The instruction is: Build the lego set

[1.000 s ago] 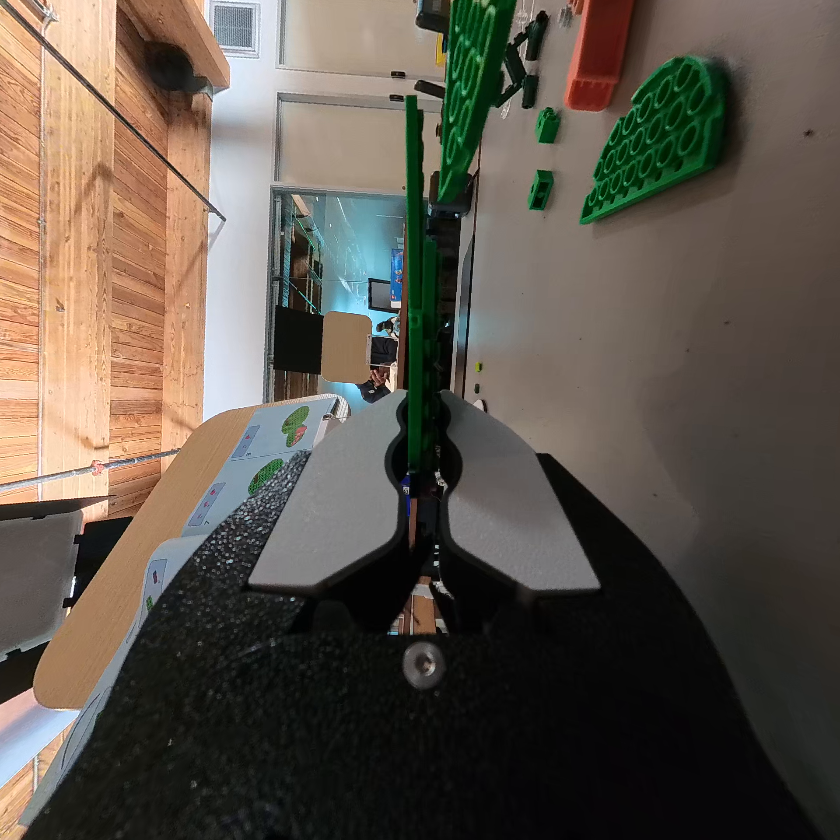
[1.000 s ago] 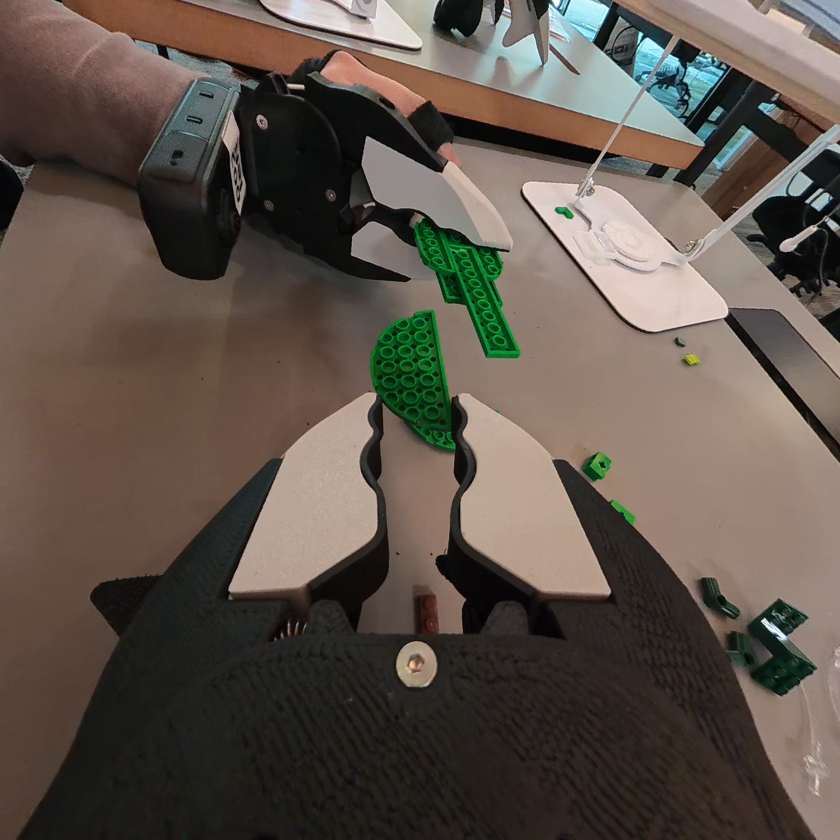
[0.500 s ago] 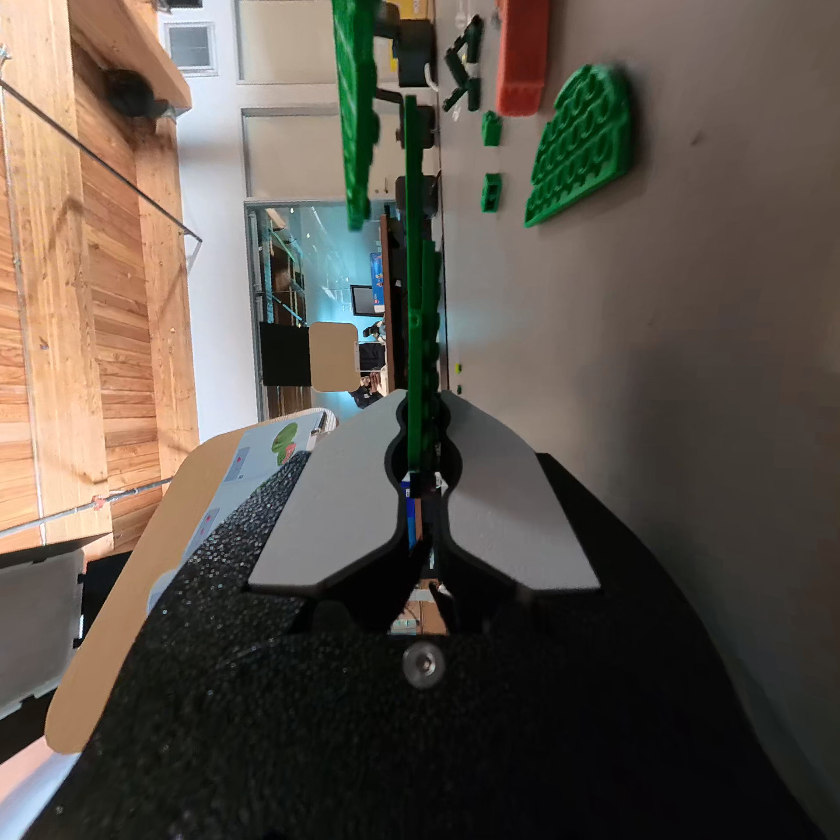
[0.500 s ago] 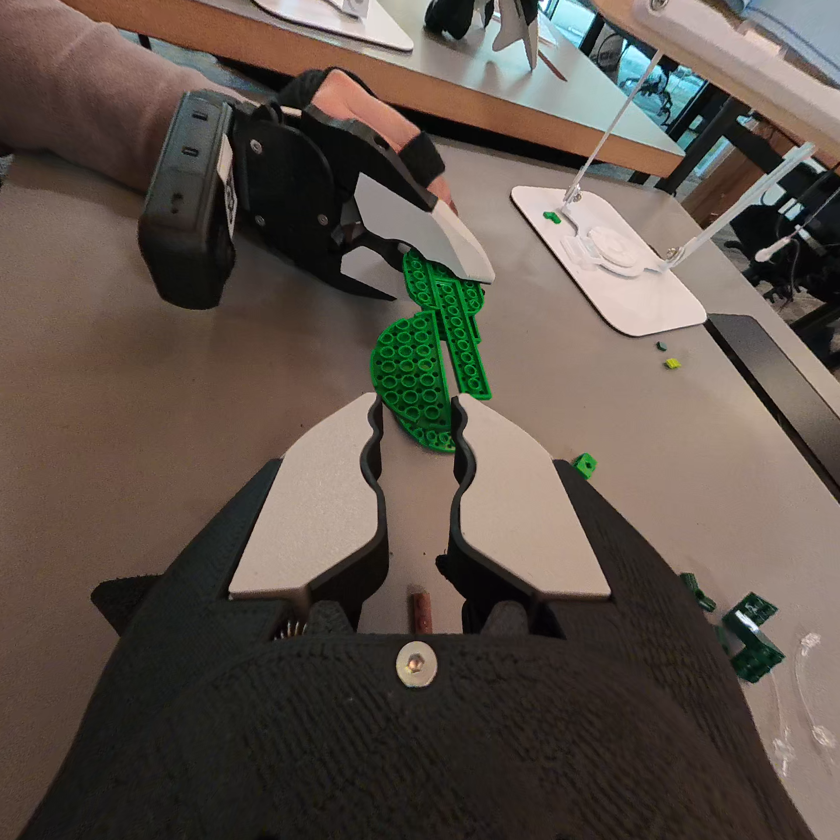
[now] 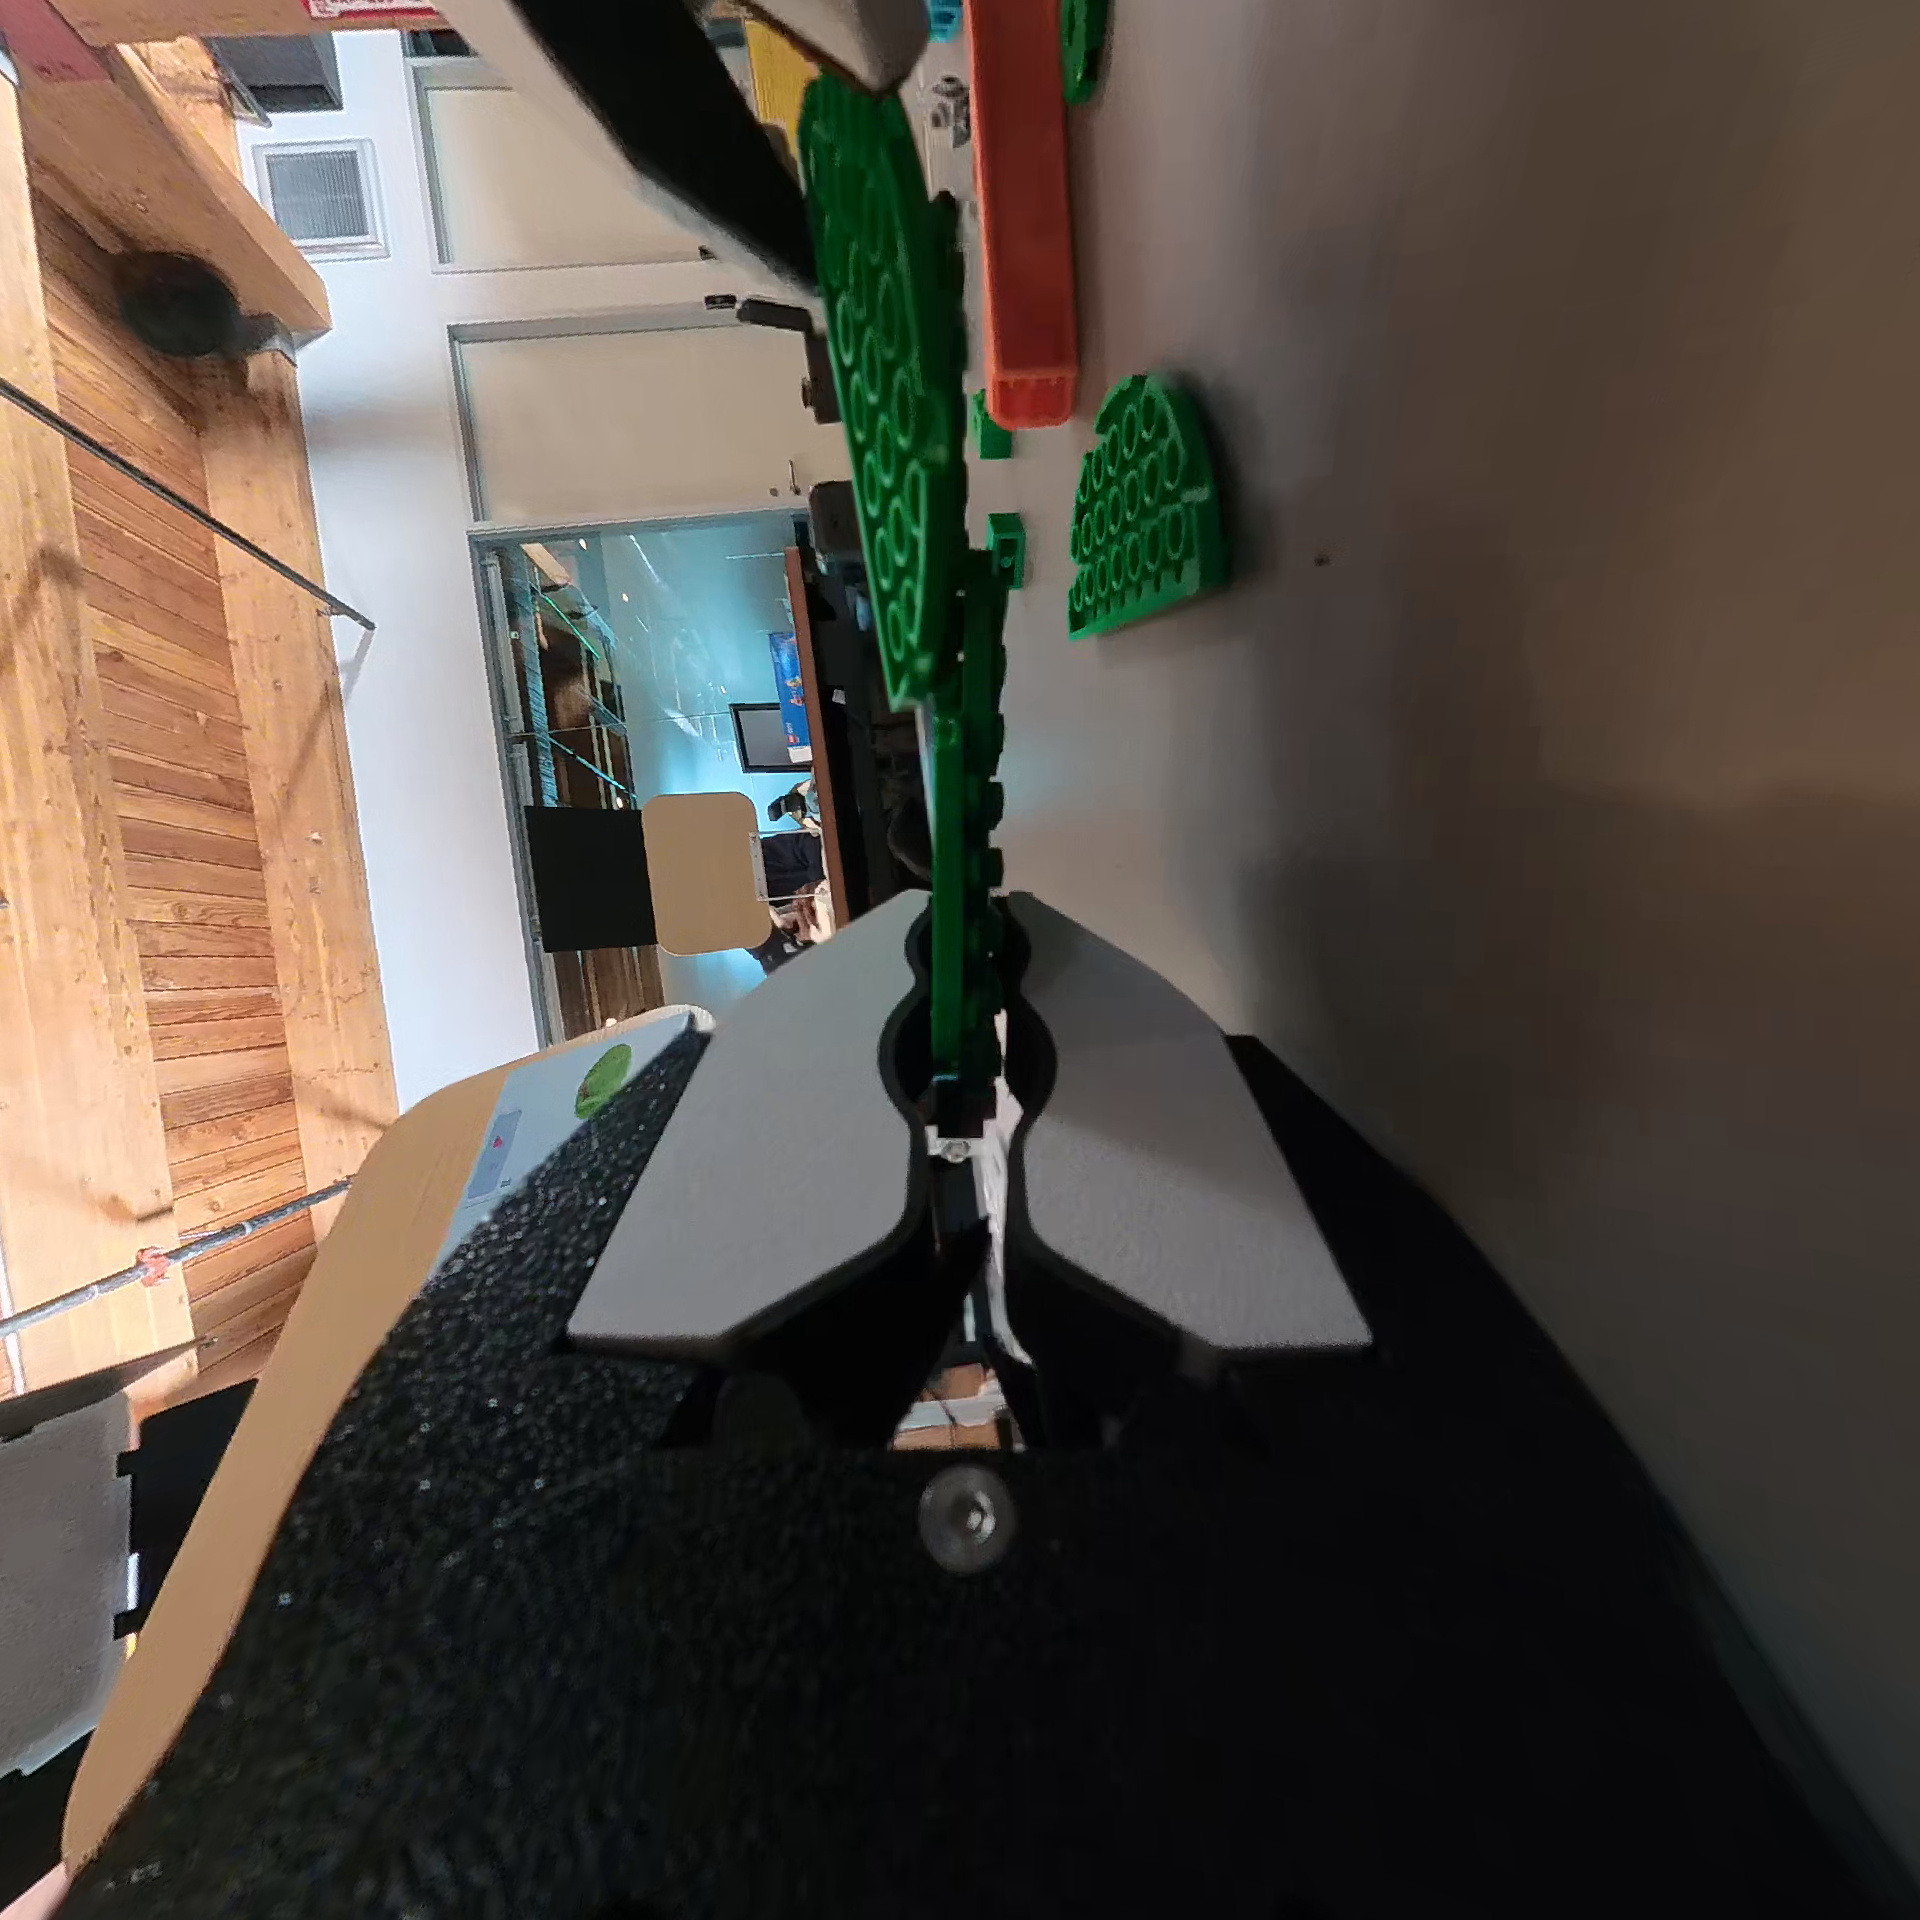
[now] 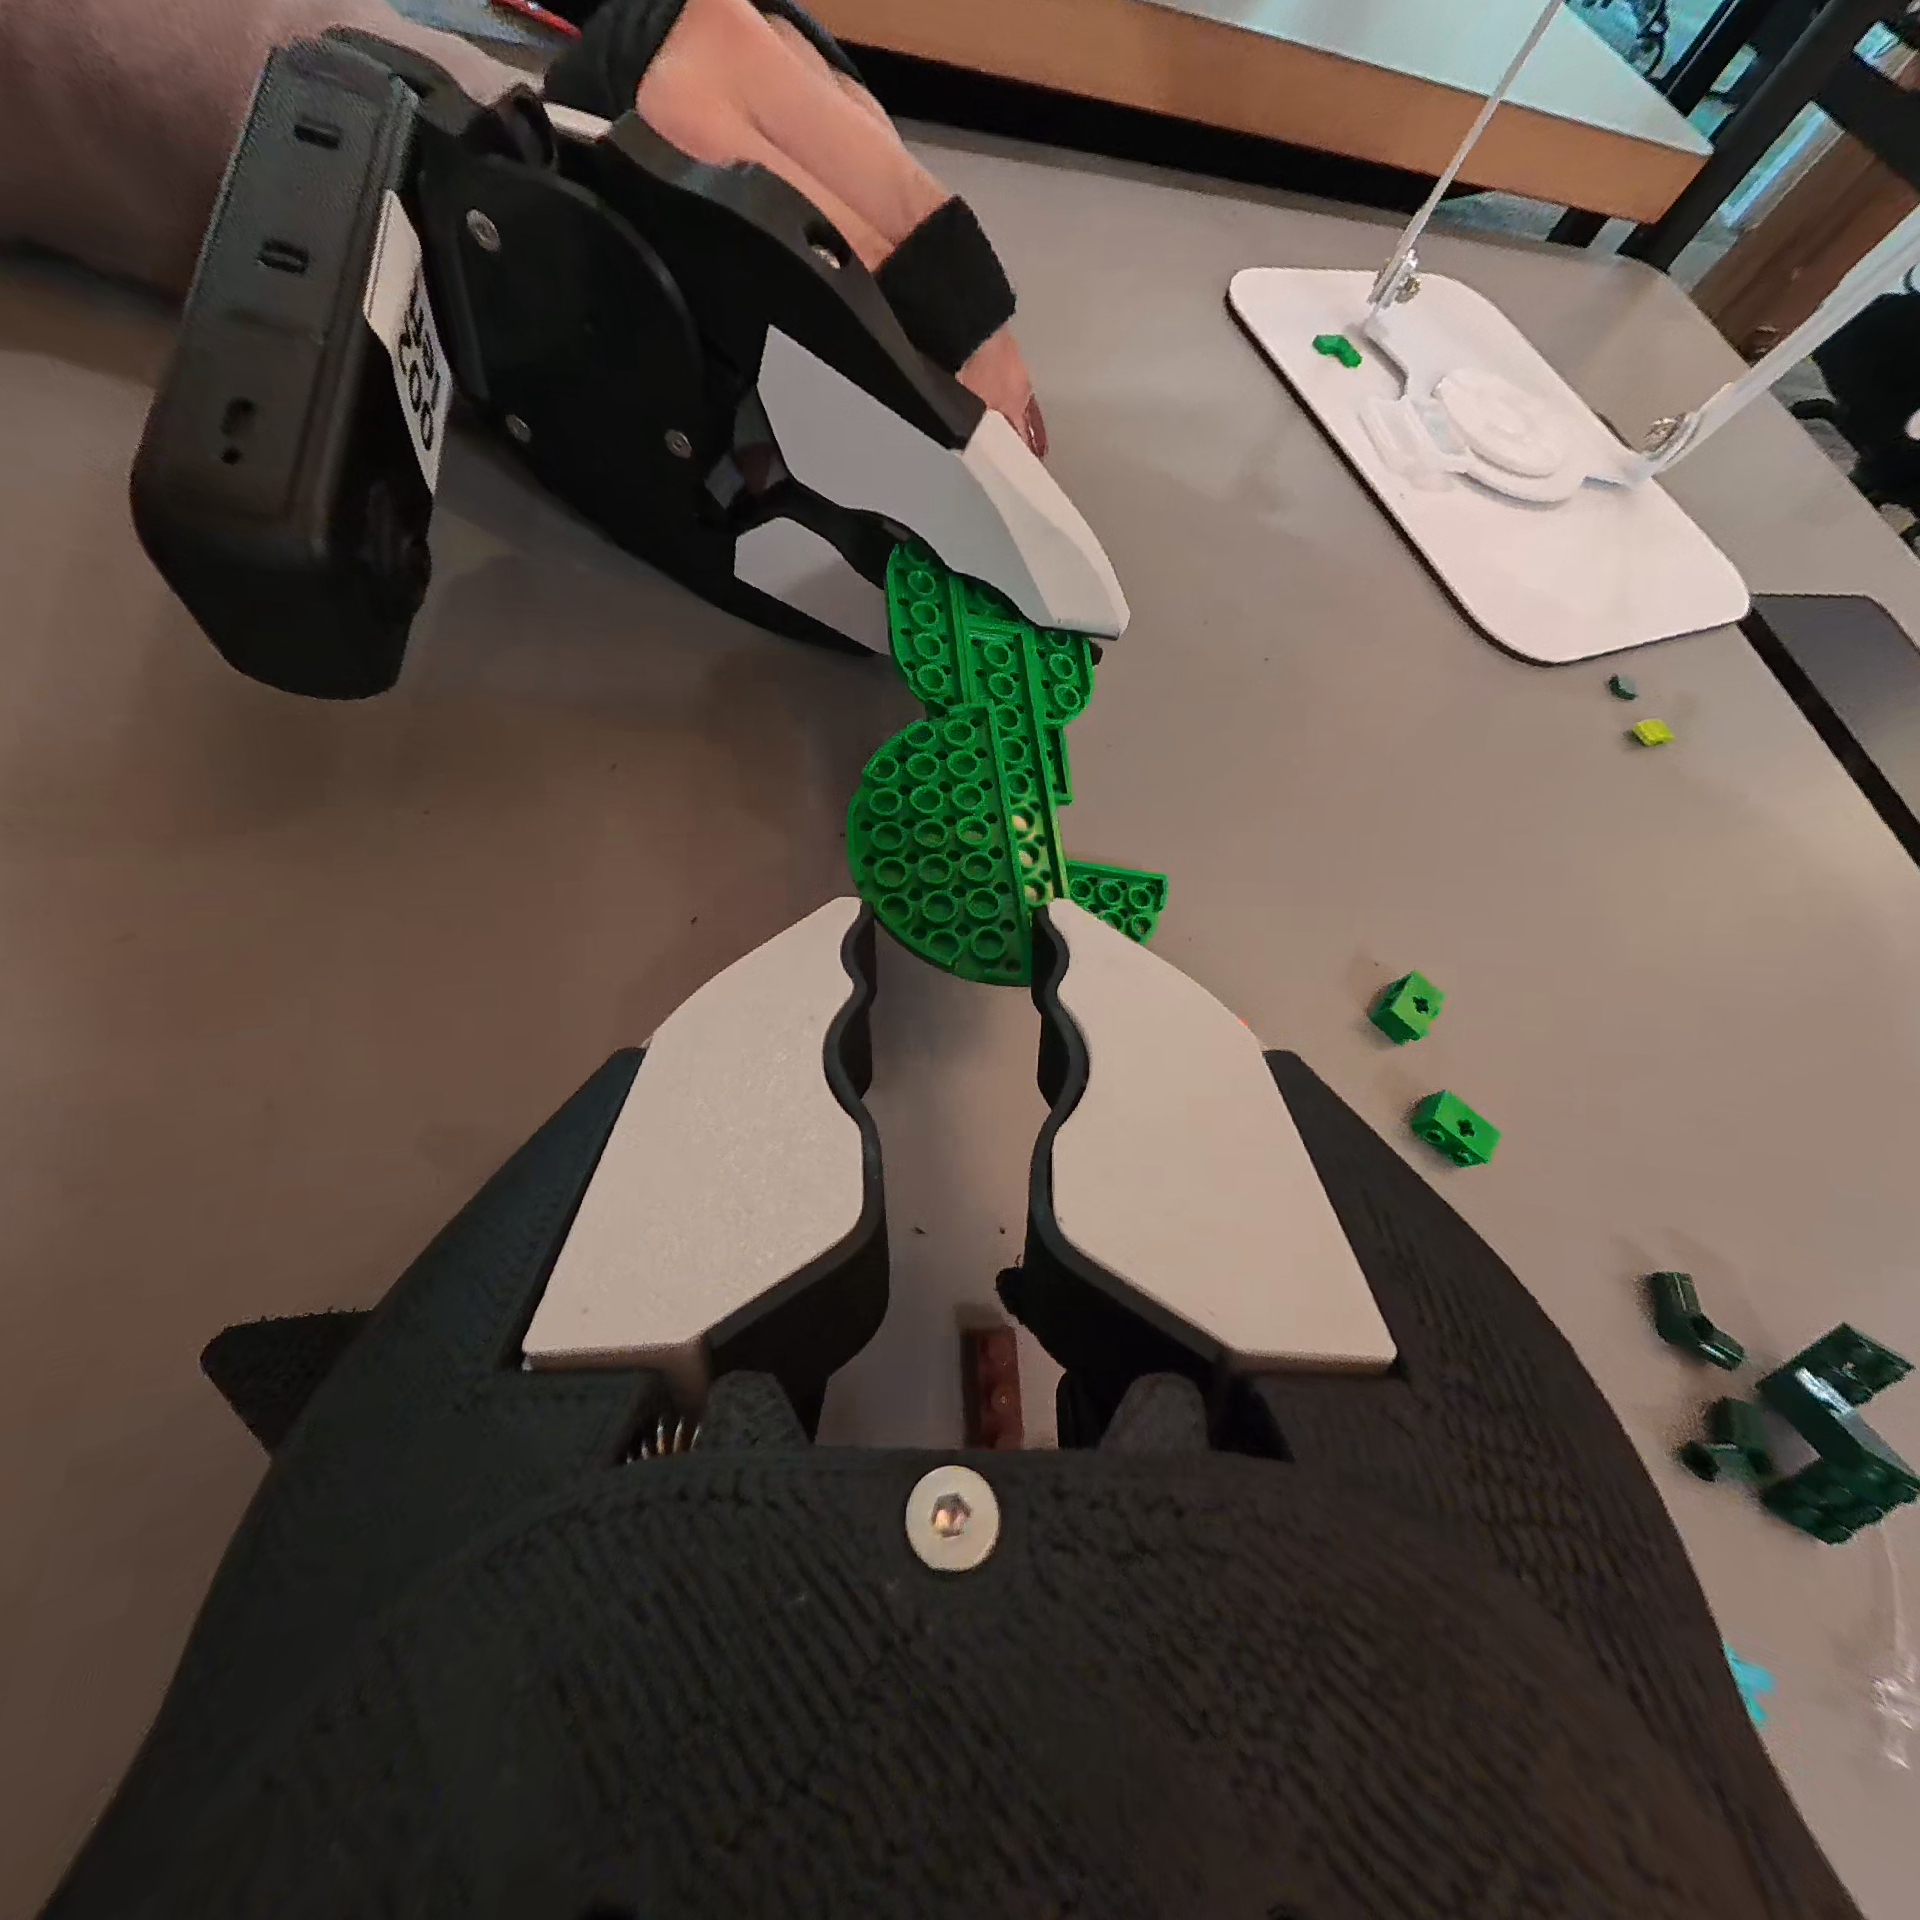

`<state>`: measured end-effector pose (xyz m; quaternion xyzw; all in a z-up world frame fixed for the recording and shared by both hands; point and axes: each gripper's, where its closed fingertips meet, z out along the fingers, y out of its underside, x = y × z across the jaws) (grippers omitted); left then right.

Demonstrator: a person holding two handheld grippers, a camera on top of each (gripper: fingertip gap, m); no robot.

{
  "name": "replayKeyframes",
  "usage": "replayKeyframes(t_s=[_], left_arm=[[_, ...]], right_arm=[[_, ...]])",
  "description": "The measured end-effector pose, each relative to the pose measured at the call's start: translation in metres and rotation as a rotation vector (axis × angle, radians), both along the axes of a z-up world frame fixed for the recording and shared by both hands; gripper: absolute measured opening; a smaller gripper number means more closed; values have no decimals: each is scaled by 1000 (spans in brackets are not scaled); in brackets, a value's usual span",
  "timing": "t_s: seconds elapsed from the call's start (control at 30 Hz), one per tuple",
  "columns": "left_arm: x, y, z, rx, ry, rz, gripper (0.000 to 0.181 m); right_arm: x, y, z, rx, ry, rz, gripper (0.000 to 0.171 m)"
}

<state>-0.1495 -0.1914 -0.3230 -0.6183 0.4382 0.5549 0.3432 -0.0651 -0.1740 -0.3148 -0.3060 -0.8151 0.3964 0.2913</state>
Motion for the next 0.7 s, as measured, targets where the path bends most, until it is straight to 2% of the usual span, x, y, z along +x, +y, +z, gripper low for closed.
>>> replayKeyframes(t_s=[0.7], left_arm=[[12, 1, -3, -36, -30, -9, 8]], right_arm=[[-2, -1, -4, -25, -31, -9, 27]])
